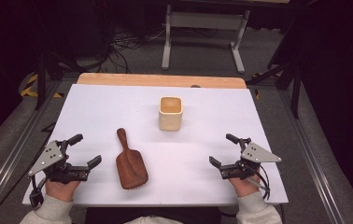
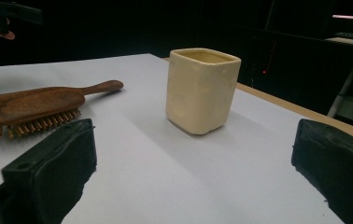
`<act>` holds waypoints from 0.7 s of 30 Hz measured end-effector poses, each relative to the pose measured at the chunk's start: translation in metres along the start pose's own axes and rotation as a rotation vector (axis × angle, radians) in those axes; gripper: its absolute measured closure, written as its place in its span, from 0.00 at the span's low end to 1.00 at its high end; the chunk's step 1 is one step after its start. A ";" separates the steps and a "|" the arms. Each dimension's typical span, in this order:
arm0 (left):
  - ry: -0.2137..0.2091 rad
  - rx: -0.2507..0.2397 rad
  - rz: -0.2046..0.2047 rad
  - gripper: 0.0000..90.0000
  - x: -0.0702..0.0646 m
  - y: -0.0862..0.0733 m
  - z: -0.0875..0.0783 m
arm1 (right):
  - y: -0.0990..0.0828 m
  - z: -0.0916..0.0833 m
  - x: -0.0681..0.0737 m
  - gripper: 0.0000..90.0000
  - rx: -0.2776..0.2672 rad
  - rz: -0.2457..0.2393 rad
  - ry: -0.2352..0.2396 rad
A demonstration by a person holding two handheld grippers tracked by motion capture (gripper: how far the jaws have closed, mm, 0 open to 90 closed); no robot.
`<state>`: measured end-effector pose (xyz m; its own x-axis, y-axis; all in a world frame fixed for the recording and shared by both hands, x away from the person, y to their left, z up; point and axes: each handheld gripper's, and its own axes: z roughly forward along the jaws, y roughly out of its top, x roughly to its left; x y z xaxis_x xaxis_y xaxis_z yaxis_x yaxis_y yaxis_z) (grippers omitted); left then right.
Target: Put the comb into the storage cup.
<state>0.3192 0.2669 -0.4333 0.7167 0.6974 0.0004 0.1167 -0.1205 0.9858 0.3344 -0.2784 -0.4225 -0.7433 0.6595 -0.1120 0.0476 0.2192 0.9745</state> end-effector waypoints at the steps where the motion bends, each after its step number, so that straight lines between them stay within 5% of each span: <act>1: 0.007 0.003 0.002 0.01 0.000 0.000 0.000 | 0.000 0.000 0.000 0.01 0.000 0.001 0.001; 10: -0.004 0.009 -0.039 0.00 0.003 0.005 0.001 | 0.000 0.001 0.001 0.01 0.003 -0.005 0.005; 21: -0.115 0.035 -0.021 0.11 0.007 0.015 0.005 | 0.001 0.000 0.003 0.01 0.004 -0.011 0.003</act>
<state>0.3295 0.2663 -0.4197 0.7877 0.6147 -0.0410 0.1546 -0.1328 0.9790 0.3326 -0.2764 -0.4222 -0.7459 0.6548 -0.1219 0.0423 0.2292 0.9725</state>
